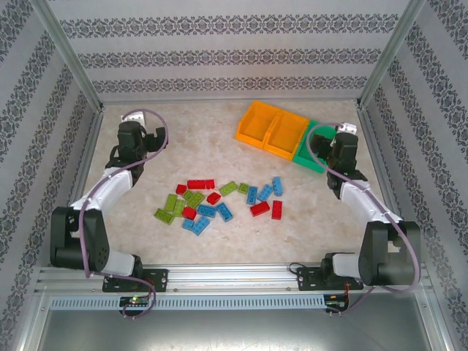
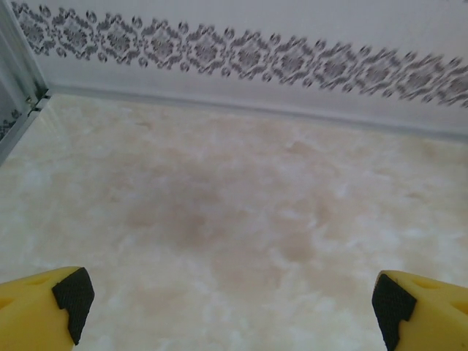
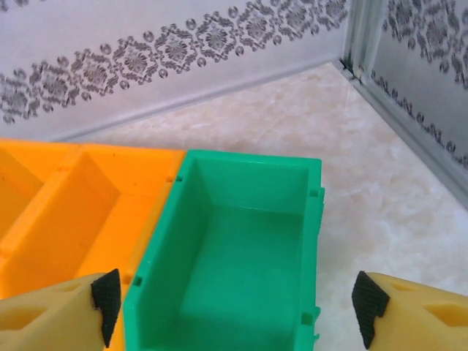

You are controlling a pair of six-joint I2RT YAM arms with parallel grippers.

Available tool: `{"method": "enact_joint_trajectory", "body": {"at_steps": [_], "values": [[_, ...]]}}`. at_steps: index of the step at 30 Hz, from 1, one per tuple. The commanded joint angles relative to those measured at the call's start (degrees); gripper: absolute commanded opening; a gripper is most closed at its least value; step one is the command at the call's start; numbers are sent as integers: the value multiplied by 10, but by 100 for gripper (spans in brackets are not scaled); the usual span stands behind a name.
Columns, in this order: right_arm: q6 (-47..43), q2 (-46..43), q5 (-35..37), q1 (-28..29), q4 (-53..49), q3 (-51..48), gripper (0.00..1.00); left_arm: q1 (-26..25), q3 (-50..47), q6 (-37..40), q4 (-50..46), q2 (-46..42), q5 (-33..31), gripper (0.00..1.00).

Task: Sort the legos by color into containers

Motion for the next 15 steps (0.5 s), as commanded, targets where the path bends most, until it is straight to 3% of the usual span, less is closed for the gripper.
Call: {"method": "enact_joint_trajectory", "body": {"at_steps": [1,4,7,15], "values": [[72,37,-5,-5,-180,65,81,-18,8,-67,-138,20,41,100],[78,87,20,-16,-291,150,80,-42,21,-78,-175,30,37,100],[76,138,1,-35,-366,217,75,-57,17,-67,-183,26,43,100],[77,231,15,-43,-419,281,69,-60,12,-67,-168,21,87,100]]}}
